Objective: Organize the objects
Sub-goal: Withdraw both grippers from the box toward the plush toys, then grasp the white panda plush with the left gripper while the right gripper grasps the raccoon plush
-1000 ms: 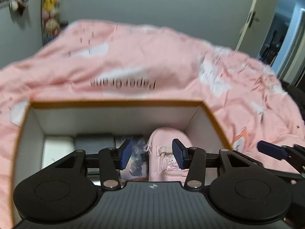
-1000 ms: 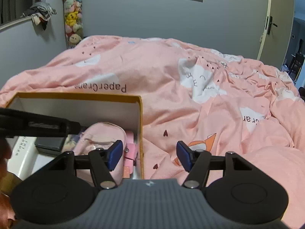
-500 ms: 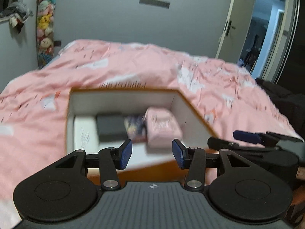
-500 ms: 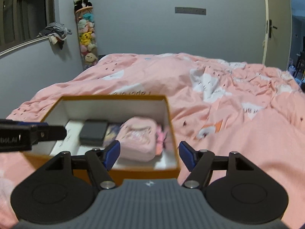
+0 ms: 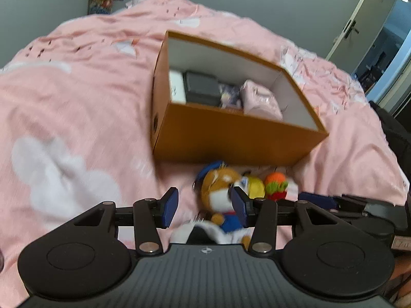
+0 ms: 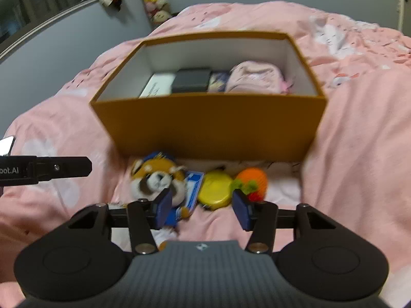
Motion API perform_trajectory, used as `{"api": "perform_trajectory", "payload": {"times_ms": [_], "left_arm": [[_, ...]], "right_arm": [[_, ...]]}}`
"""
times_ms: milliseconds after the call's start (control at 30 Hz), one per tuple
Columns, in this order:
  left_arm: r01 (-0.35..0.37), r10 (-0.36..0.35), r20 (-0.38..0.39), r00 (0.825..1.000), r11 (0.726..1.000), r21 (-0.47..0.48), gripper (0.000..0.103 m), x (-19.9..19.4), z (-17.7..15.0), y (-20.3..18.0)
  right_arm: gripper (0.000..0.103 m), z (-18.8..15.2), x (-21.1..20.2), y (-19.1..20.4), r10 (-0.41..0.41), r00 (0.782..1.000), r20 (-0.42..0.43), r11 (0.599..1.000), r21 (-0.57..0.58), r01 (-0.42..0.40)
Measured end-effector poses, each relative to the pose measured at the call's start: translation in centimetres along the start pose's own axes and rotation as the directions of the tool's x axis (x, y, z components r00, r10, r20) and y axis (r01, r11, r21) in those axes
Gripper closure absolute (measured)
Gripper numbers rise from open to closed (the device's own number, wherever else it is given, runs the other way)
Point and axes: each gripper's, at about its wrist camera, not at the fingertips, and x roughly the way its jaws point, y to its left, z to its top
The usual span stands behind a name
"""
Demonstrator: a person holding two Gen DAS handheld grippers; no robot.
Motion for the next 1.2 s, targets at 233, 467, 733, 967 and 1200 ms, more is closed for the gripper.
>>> {"api": "perform_trajectory", "payload": {"times_ms": [233,467,733,967,1200], "left_arm": [[0.047,-0.048,-0.135,0.99,0.999,-0.009,0.042,0.7,-1.8,0.4],[0.045,-0.055,-0.273,0.96,0.998,-0.043,0.03,3.6,-3.4,0.7],[0.046,-0.06,-0.294,0.954,0.997,-0.055,0.031,5.0,-4.3,1.2],[0.043,-0.056,-0.266,0.962,0.998,-0.054,0.036,4.1,-4.4,1.4],[0.045,-0.056,-0.268,0.962,0.998,-0.046,0.037,4.0,-4.2,1.6]], "right_arm": [[0.049,-0.3,1.0,1.0,0.029,0.998,-0.059,0.998,-0.05,-0.032],[0.049,-0.7,1.7,0.7,0.039,0.995,-0.095,0.998,-0.038,-0.043],[0.049,-0.7,2.6,2.0,0.112,0.988,-0.102,0.988,-0.097,-0.122],[0.049,-0.6,6.3,2.3,0.148,0.968,-0.203,0.985,-0.061,-0.164],[0.062,-0.8,7.3,2.3,0.165,0.96,-0.226,0.984,-0.03,-0.176]]}}
